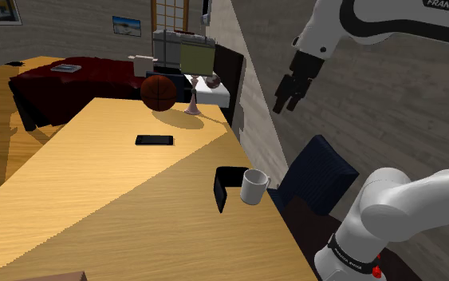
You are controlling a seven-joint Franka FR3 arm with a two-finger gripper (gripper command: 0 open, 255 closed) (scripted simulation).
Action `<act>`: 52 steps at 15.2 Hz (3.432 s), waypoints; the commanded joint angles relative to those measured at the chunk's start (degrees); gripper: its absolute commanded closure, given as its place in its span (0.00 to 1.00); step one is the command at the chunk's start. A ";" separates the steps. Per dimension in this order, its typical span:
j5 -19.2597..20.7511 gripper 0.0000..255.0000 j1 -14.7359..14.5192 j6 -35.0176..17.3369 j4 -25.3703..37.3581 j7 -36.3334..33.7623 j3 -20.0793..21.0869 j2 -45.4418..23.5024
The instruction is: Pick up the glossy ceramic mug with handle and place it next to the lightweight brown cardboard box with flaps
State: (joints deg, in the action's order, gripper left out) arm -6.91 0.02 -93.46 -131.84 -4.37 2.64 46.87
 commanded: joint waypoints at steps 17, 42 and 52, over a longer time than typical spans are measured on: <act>-0.92 0.00 -1.18 -26.26 -22.40 -8.26 12.25 -8.57; -0.57 1.00 -0.47 -39.97 -28.19 -10.85 16.02 -17.63; -0.53 1.00 -0.71 -33.94 -25.59 -10.33 15.03 -14.16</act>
State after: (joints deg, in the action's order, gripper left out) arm -7.46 -0.65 -128.51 -158.06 -14.69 17.76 32.25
